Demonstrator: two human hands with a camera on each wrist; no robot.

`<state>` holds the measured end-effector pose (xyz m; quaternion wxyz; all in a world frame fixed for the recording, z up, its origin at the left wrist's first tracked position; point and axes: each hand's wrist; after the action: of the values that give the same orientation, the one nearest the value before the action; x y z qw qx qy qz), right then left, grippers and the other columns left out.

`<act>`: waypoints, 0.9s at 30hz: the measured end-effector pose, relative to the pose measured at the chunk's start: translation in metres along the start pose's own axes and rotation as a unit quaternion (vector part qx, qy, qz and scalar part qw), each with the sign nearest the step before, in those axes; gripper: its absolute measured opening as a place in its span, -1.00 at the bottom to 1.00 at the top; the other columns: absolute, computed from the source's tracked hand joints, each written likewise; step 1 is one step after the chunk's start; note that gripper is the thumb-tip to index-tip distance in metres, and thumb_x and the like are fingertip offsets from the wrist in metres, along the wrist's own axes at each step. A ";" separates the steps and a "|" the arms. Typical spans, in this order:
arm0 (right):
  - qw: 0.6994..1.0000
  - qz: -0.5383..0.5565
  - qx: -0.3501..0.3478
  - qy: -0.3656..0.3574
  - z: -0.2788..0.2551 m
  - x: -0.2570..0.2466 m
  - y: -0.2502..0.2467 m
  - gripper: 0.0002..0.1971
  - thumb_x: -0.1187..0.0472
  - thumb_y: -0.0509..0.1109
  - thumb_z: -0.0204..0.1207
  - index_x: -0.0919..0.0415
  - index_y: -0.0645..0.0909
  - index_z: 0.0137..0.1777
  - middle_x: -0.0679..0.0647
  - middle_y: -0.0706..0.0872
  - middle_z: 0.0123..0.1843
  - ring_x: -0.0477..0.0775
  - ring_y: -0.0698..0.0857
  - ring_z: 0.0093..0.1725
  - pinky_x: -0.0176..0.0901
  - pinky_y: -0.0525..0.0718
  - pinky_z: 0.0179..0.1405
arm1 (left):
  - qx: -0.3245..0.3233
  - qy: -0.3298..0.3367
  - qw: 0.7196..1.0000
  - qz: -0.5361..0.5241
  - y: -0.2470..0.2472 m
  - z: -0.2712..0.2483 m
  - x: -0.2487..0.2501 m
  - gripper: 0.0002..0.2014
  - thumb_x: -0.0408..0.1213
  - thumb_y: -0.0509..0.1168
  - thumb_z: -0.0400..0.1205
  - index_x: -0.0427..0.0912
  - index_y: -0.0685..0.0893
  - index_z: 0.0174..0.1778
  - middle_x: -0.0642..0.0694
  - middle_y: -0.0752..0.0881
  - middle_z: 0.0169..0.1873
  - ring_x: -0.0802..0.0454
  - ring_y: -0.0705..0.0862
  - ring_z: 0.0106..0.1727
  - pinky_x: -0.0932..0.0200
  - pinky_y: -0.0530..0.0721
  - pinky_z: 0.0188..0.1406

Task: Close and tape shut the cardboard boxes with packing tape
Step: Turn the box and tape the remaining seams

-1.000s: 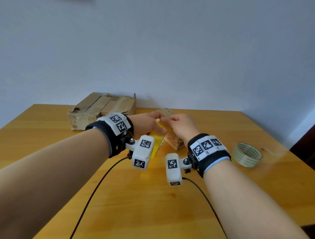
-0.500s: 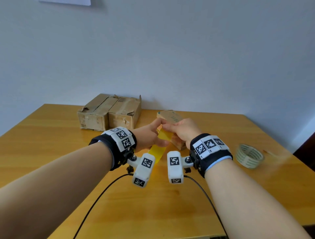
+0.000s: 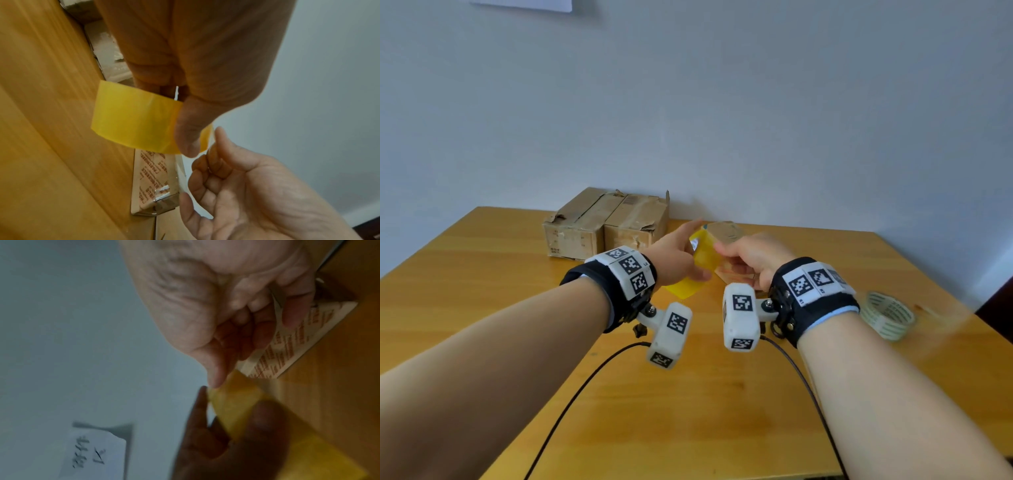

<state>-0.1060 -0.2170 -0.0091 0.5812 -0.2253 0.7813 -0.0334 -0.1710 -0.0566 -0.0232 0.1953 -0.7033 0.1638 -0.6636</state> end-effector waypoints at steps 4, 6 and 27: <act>1.000 0.016 -0.004 0.014 -0.002 0.003 0.006 -0.74 0.04 0.72 0.40 0.14 0.75 -0.07 -0.02 0.77 -0.27 0.05 0.72 -0.12 0.09 0.79 0.05 | 0.006 0.016 1.000 -0.024 0.001 0.002 -0.012 -0.02 -0.40 0.55 0.47 0.34 0.18 0.66 -0.12 0.49 -0.21 -0.04 0.54 -0.22 0.01 0.61 -0.12; 0.999 0.037 -0.008 0.014 -0.005 0.003 0.011 -0.73 0.08 0.66 0.49 0.14 0.71 0.07 0.04 0.77 -0.06 0.08 0.74 -0.03 0.05 0.79 -0.09 | 0.021 0.009 0.999 -0.036 0.002 0.004 -0.016 -0.03 -0.40 0.55 0.48 0.32 0.19 0.66 -0.13 0.52 -0.17 -0.03 0.57 -0.18 -0.01 0.66 -0.02; 0.943 0.073 0.185 -0.267 0.005 -0.032 -0.034 -0.43 0.45 0.48 0.58 0.00 0.30 0.39 0.07 0.76 0.22 0.01 0.80 0.02 -0.23 0.78 -0.23 | 0.004 0.016 0.997 -0.078 -0.019 0.047 0.032 -0.10 -0.57 0.32 0.60 -0.04 0.00 0.76 -0.01 0.60 0.42 0.00 0.58 0.37 0.01 0.53 0.41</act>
<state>-0.0836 -0.2333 0.0288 0.8007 -0.0562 0.5919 -0.0734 -0.1226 -0.0527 0.0122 0.1432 -0.7025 0.1092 -0.6885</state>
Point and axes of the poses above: each hand's wrist, its own z-axis towards the middle knuckle, its own y-axis out of the palm, x = y × z
